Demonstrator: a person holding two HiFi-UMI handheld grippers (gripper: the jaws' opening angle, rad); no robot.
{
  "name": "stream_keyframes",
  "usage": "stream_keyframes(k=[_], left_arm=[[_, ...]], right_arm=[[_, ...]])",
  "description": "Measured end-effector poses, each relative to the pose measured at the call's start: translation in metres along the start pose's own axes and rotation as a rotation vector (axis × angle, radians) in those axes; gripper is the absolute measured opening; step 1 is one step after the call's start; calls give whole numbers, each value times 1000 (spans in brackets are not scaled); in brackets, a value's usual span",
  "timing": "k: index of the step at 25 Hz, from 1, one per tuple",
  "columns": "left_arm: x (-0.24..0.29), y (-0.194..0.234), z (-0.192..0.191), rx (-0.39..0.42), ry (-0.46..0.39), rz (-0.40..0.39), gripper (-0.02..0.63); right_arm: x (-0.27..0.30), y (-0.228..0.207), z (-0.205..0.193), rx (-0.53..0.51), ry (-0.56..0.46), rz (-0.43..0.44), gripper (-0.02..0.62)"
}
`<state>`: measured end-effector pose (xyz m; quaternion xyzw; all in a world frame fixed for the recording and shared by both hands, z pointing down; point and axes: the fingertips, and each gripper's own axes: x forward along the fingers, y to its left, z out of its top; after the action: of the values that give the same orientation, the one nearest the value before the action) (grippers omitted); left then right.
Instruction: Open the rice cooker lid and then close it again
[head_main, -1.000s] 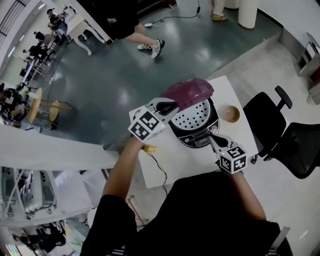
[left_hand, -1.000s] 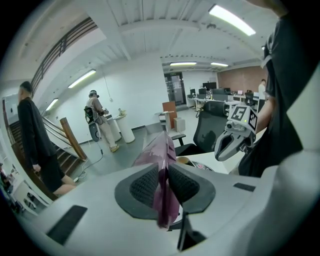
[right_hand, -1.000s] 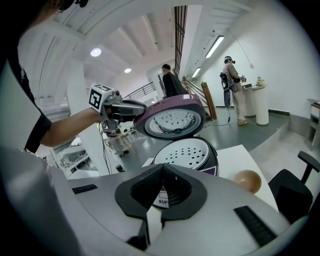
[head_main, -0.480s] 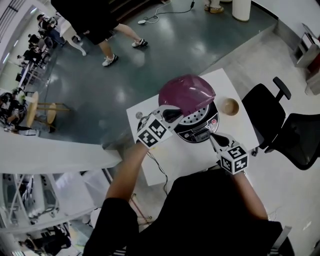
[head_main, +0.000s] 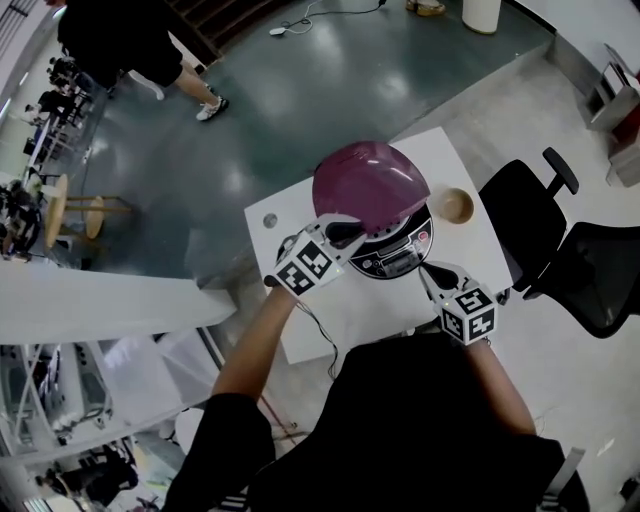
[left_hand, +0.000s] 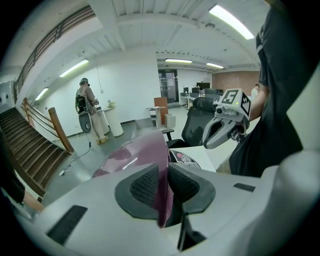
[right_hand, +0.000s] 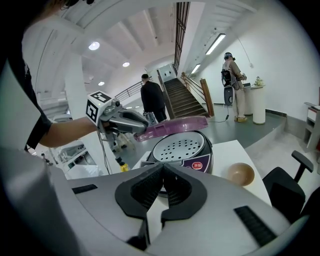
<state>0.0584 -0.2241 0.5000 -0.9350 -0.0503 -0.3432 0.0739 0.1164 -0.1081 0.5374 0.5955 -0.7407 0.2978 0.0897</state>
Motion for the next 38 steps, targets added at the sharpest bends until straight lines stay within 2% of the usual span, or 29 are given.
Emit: stream_keyframes(k=[16,31,38], left_arm=[[31,-26,-30,-90,47,-67,55],[50,-34,-50,-129,65,-68,28],[58,-33,-61,-186,82,-51,5]], right_arm=[[18,-22,-1,36,25,40,0],[37,-30,-4,46,65,60,0],[41,-32,-5,45,84,62,0]])
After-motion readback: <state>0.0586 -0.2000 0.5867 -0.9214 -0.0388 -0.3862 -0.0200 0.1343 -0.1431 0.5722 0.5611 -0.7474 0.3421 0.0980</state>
